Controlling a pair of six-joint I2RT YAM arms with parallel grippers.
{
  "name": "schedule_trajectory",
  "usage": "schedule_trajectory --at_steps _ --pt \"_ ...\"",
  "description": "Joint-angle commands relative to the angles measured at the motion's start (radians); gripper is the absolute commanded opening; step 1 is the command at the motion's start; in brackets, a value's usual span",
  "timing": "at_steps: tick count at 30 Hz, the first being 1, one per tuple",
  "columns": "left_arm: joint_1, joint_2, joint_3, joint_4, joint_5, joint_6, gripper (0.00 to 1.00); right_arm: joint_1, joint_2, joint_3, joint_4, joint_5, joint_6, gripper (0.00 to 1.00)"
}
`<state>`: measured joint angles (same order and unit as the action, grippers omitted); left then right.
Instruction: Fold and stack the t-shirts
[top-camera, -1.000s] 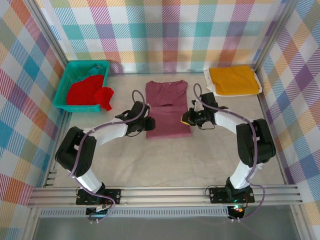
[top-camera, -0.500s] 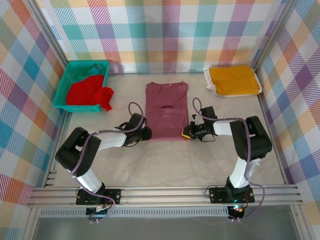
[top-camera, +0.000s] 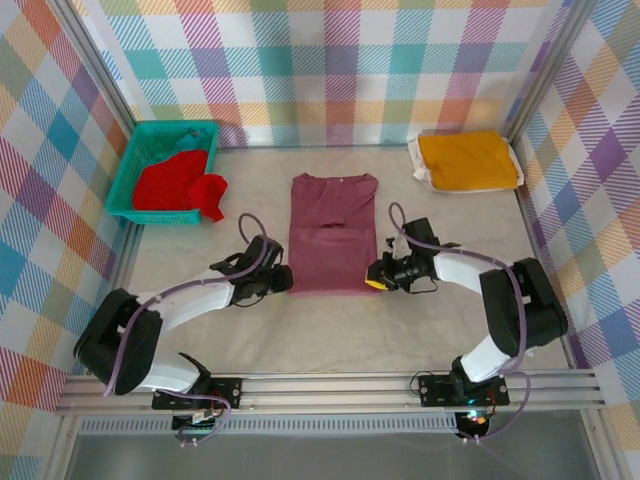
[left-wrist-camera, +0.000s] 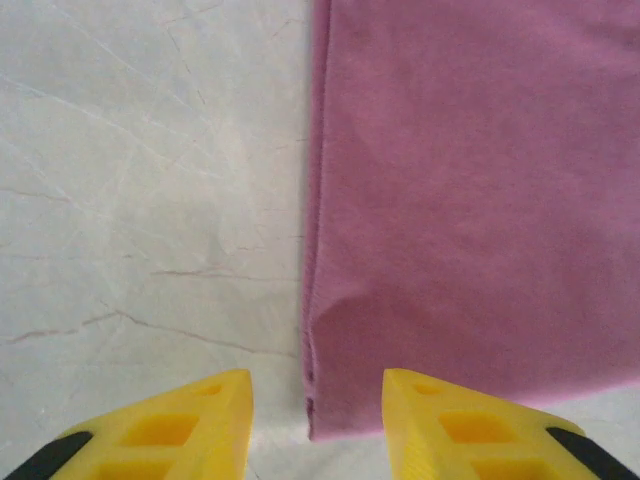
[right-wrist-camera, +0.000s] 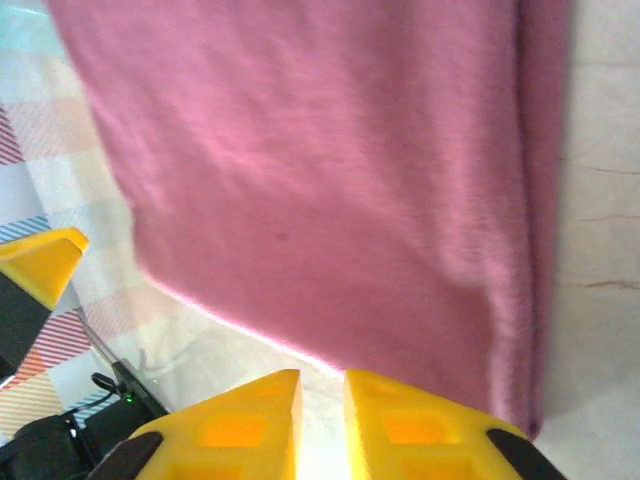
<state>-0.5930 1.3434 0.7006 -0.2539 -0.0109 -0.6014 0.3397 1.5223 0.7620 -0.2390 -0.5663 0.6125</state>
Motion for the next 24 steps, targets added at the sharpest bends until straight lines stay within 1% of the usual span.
schedule_trajectory --at_steps 1,3,6,8,12,16,20,24 --pt "0.004 -0.026 0.007 -0.089 0.086 -0.075 0.42 -0.003 -0.029 0.037 -0.075 0.03 -0.022 0.24" --pt "0.003 -0.009 -0.012 -0.059 0.138 -0.1 0.44 -0.002 -0.015 0.036 -0.055 0.026 -0.021 0.27" --pt "-0.001 0.031 -0.015 -0.033 0.164 -0.112 0.46 -0.003 0.022 0.035 -0.026 0.015 -0.013 0.28" --pt "-0.008 0.054 -0.005 -0.032 0.166 -0.111 0.48 -0.003 0.036 0.036 -0.013 0.009 -0.008 0.29" --pt "-0.012 0.102 0.02 0.003 0.167 -0.096 0.48 -0.001 0.036 0.038 -0.006 0.018 -0.012 0.31" --pt "-0.017 0.148 0.05 0.022 0.19 -0.095 0.49 -0.002 0.042 0.038 -0.008 0.027 -0.019 0.32" --pt "-0.04 0.173 0.066 0.029 0.182 -0.098 0.49 -0.001 0.041 0.027 0.004 0.024 -0.011 0.32" --pt "-0.044 0.205 0.071 0.031 0.167 -0.092 0.49 -0.001 0.041 0.015 0.013 0.019 -0.008 0.32"
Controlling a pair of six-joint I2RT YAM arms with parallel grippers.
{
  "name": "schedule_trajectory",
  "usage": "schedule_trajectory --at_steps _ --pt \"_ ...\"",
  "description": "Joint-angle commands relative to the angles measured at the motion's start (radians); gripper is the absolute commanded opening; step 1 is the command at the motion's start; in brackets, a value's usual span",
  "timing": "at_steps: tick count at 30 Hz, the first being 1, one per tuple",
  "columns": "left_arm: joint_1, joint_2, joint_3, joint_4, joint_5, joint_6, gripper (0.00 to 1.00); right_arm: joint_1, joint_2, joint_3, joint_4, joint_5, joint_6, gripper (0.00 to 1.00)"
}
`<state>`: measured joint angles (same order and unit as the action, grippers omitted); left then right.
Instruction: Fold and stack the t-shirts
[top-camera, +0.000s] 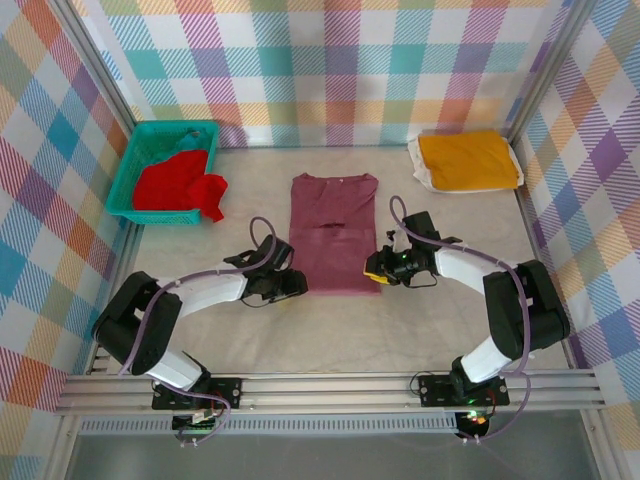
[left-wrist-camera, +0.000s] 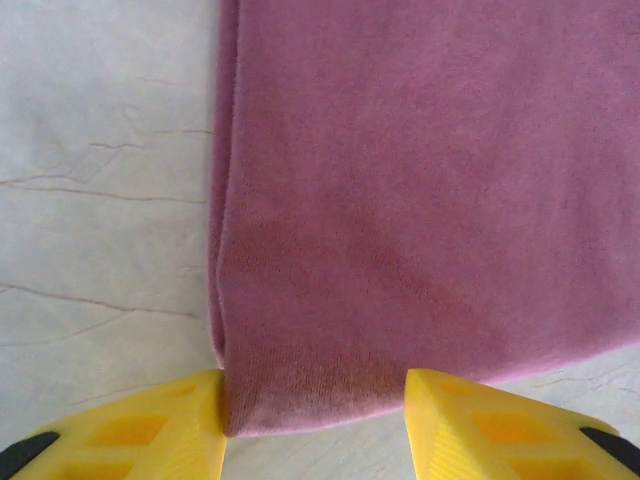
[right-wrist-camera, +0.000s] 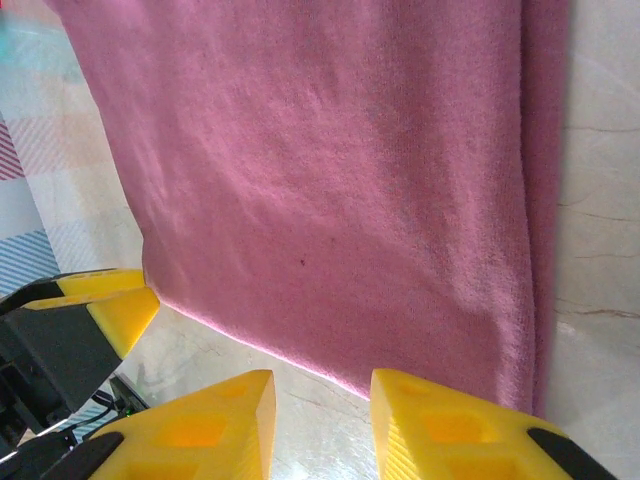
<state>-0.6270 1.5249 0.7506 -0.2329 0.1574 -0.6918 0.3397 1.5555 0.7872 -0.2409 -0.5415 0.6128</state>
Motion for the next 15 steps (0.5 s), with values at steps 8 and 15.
schedule_trajectory --at_steps 8,15 --pt "-0.01 0.072 0.055 -0.03 -0.054 0.014 0.42 0.0 -0.015 -0.029 0.013 -0.001 -0.004 0.32" --pt "-0.01 0.018 0.055 -0.094 -0.113 0.01 0.2 -0.002 -0.069 -0.058 -0.005 0.013 0.006 0.38"
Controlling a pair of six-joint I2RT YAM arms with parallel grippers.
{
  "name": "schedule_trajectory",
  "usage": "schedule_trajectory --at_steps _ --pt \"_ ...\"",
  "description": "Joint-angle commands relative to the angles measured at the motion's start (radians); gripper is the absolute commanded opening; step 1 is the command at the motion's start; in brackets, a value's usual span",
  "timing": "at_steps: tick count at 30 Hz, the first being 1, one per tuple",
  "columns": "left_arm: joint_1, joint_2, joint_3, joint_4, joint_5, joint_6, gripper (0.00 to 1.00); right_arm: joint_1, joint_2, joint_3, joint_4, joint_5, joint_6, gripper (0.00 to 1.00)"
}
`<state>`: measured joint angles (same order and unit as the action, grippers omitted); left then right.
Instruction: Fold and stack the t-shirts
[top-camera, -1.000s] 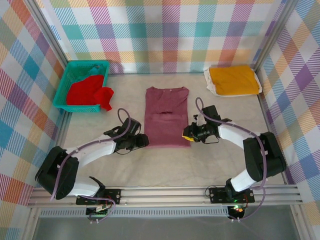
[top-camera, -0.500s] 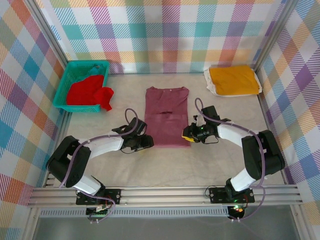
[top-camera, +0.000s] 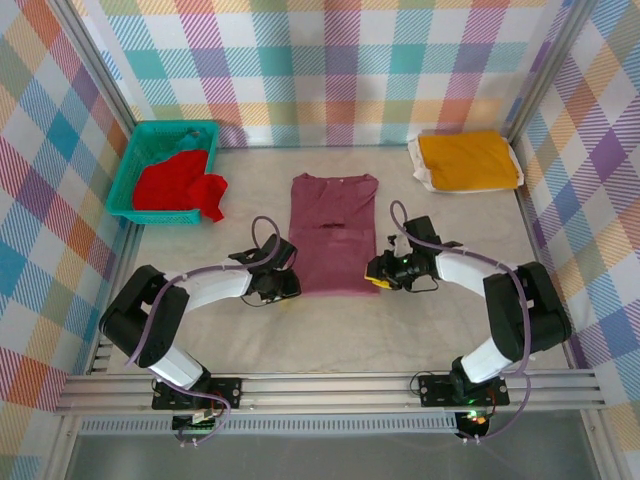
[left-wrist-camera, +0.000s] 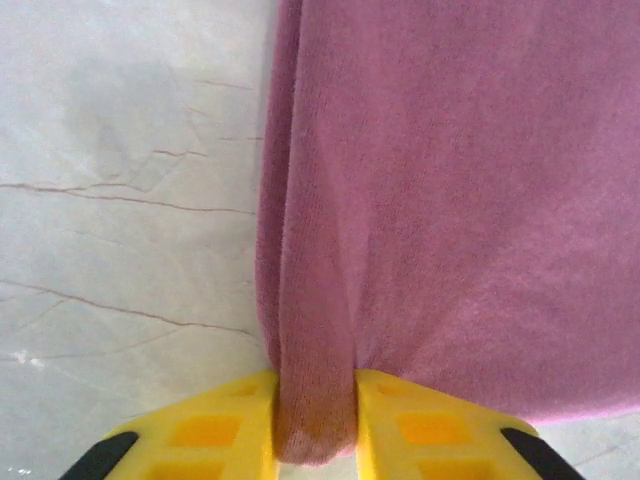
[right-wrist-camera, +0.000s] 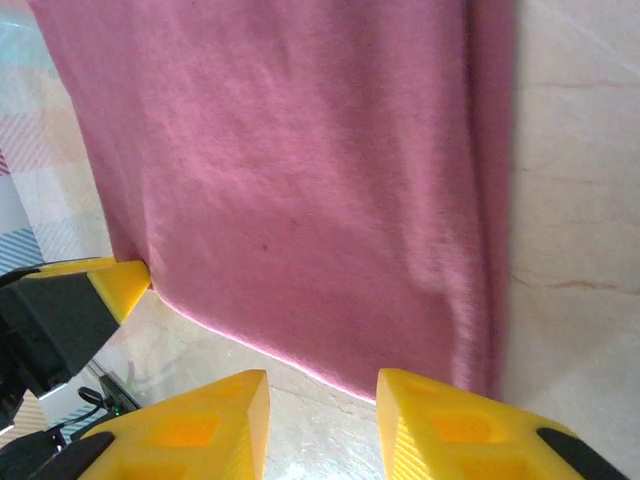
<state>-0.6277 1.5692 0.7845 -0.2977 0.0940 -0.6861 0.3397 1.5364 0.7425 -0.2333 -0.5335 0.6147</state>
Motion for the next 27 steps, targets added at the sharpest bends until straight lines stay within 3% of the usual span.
schedule_trajectory --at_steps 1,5,27 --pt "-0.009 -0.032 0.021 -0.03 -0.054 0.004 0.19 -0.001 -0.056 -0.017 -0.013 0.003 0.009 0.39" --pt "-0.009 -0.044 0.015 -0.031 -0.057 0.008 0.0 -0.002 -0.063 -0.033 -0.009 -0.023 0.042 0.44" --pt "-0.01 -0.061 -0.005 -0.004 -0.031 0.021 0.0 0.028 0.022 -0.068 0.018 -0.035 0.092 0.46"
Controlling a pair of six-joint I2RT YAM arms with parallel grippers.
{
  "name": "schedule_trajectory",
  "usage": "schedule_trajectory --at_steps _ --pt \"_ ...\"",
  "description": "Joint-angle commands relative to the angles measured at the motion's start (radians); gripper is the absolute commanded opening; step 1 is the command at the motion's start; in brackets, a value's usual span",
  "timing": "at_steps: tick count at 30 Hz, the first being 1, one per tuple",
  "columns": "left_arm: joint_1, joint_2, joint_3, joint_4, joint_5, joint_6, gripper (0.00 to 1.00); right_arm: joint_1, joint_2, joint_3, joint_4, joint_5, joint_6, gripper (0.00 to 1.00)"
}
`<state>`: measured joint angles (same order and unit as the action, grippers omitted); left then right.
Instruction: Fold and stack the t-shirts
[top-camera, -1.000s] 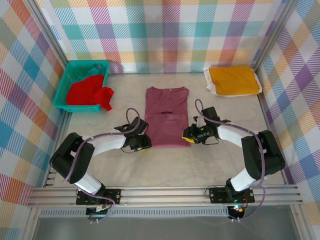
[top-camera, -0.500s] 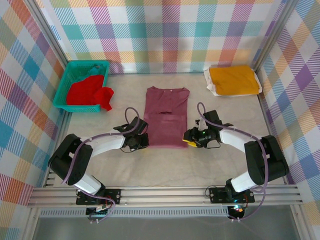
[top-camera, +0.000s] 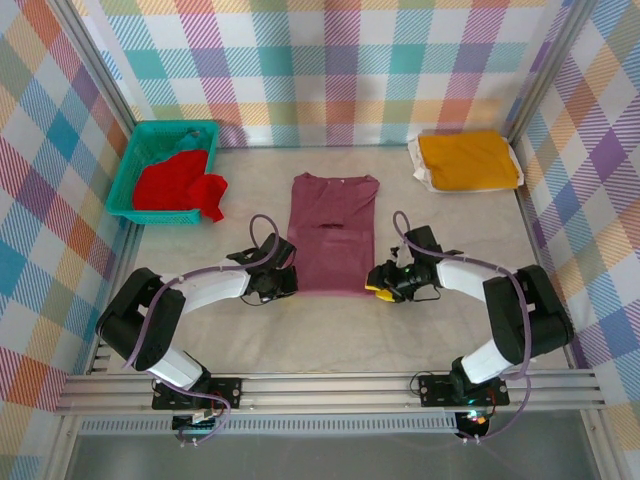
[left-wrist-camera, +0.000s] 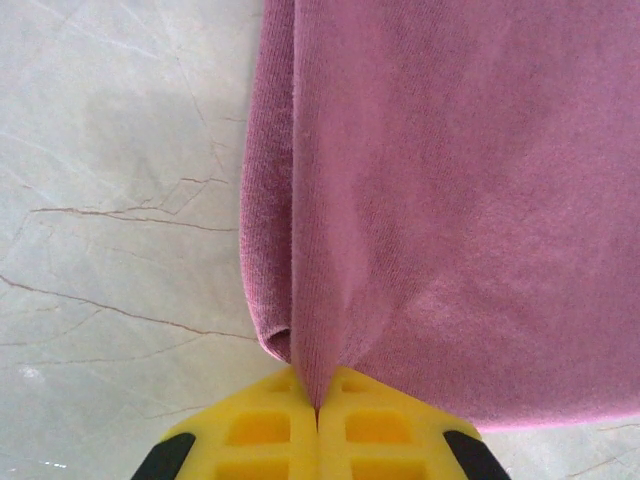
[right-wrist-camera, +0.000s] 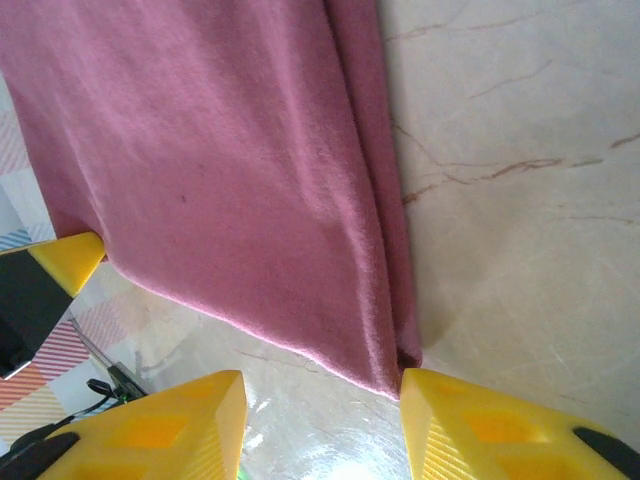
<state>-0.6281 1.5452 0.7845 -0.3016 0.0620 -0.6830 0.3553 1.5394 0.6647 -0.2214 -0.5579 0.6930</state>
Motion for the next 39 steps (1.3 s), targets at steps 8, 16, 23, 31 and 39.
schedule_trajectory --at_steps 8,16,23,31,39 --pt "-0.012 -0.034 -0.002 0.007 0.012 0.017 0.0 0.033 0.059 0.023 0.047 0.001 0.037 0.42" --pt "-0.012 -0.046 -0.004 -0.003 0.009 0.019 0.0 0.036 0.081 0.053 0.088 0.028 0.072 0.32" --pt "-0.012 -0.076 -0.021 0.001 -0.001 0.026 0.0 0.036 0.054 0.064 0.056 0.052 0.059 0.05" --pt "-0.039 -0.12 -0.088 -0.044 0.007 0.064 0.0 0.036 -0.074 -0.039 -0.001 0.072 -0.016 0.0" --pt "-0.234 -0.227 -0.141 -0.106 0.002 0.012 0.0 0.092 -0.363 -0.223 -0.1 0.07 -0.02 0.0"
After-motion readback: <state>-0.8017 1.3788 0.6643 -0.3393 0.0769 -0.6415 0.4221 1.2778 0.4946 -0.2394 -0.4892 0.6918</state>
